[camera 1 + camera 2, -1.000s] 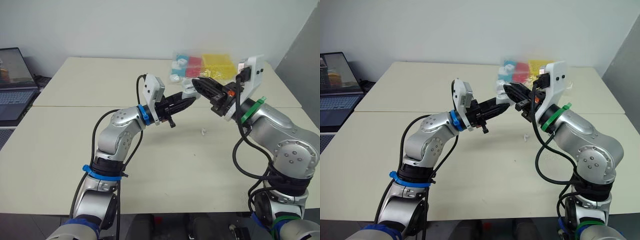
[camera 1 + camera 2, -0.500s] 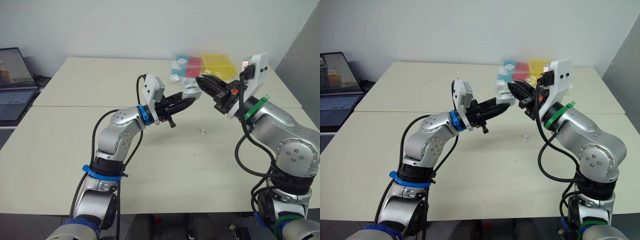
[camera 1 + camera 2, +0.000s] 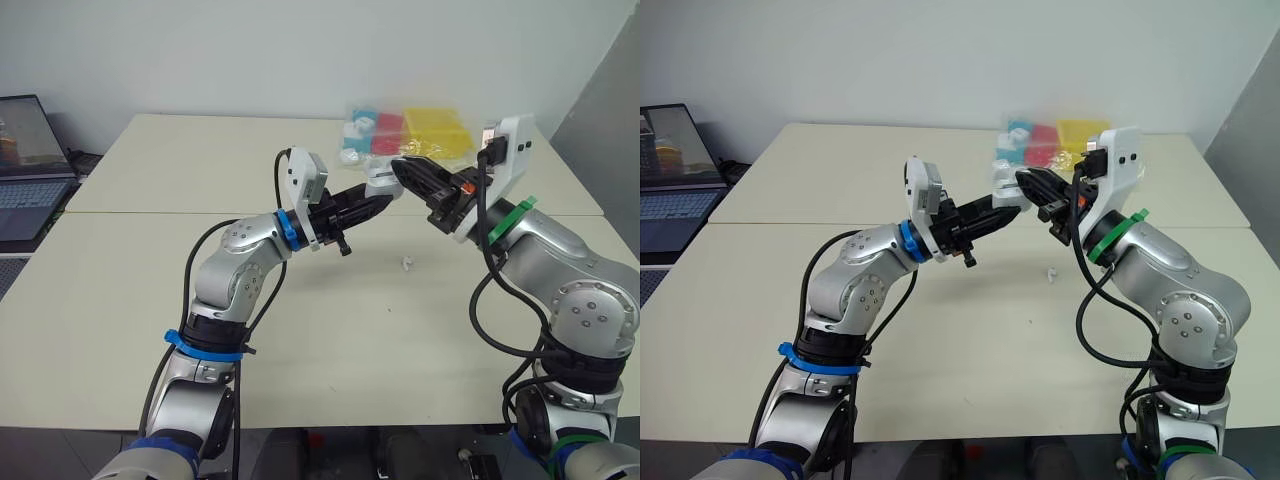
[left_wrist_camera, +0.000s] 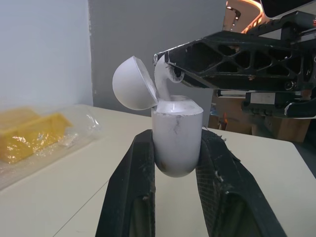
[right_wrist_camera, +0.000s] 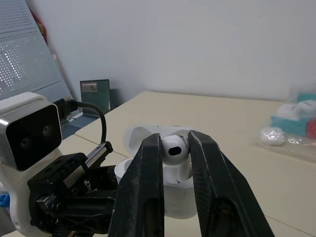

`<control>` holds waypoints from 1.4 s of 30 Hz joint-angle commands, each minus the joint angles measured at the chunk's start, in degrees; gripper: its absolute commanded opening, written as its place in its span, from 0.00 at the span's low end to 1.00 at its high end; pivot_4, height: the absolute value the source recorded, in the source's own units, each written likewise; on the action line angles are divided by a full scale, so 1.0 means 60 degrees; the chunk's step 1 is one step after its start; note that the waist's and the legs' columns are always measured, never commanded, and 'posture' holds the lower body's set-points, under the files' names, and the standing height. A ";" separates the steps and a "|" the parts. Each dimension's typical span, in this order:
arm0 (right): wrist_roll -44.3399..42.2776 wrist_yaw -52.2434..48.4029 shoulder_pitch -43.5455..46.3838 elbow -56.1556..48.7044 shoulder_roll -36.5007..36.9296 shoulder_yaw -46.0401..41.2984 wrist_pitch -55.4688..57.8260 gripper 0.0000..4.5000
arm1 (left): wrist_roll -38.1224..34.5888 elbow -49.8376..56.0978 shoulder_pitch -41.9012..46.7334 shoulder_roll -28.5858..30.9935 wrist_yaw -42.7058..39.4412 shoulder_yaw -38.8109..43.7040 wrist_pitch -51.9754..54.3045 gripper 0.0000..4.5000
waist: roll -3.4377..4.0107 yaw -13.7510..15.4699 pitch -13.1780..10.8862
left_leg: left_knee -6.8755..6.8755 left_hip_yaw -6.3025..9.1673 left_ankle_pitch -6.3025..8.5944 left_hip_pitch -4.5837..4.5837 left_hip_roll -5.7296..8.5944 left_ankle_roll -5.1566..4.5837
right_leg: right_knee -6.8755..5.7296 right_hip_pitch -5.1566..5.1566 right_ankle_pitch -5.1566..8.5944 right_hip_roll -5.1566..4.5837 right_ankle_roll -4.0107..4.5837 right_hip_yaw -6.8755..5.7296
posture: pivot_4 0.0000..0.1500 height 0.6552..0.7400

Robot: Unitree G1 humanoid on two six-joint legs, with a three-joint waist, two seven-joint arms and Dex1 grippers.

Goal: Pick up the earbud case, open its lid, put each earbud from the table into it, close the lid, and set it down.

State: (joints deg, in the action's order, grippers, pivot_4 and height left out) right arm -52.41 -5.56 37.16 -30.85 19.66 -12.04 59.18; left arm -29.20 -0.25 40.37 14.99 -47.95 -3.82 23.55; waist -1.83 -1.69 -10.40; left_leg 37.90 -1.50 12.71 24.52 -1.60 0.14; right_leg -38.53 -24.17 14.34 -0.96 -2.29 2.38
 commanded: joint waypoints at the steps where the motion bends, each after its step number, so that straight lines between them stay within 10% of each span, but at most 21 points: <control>1: -0.0290 0.0069 0.0071 -0.0117 0.0035 -0.0095 -0.0037 0.09 | -0.0224 0.0420 0.0154 -0.0035 0.0018 0.0253 -0.0044 0.16 | 0.0000 0.0000 0.0000 | 0.0000 0.0001 0.0000 0.0000 0.0000 0.0000 | 0.0000 0.0000 0.0000 0.0000 0.0000 0.0000 | 1.00 1.00; 18: -0.0521 0.0081 -0.0223 -0.0225 0.0212 -0.0014 -0.0049 0.09 | -0.0430 0.0437 0.0310 -0.0115 -0.0041 0.0357 0.0114 0.16 | 0.0000 0.0001 0.0000 | -0.0003 0.0001 0.0000 0.0002 -0.0001 0.0000 | 0.0006 0.0000 0.0002 0.0000 -0.0003 -0.0001 | 1.00 1.00; 26: -0.0491 0.0069 -0.0259 -0.0237 0.0343 0.0071 -0.0143 0.69 | -0.0468 0.0438 0.0314 -0.0127 -0.0083 0.0343 0.0139 0.16 | 0.0000 0.0001 0.0000 | -0.0003 0.0001 0.0000 0.0004 0.0000 0.0000 | 0.0008 0.0000 0.0004 0.0000 -0.0006 -0.0001 | 1.00 1.00; 42: -0.1454 -0.2218 0.0050 0.0462 0.2712 -0.0501 0.0230 0.69 | -0.0317 0.0218 0.0050 0.0484 -0.0416 0.0496 0.0057 0.16 | 0.0002 0.0004 -0.0001 | -0.0013 0.0003 0.0001 0.0015 -0.0003 -0.0002 | 0.0053 0.0004 -0.0001 0.0000 -0.0013 -0.0006 | 1.00 1.00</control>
State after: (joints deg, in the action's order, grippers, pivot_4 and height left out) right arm -59.99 -15.66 36.48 -28.32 34.66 -13.27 60.53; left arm -30.62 -0.05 40.46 17.44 -49.61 -2.28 24.87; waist -1.81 -1.66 -10.41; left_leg 37.79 -1.49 12.72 24.61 -1.64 0.13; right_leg -38.09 -24.12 14.29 -0.95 -2.40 2.34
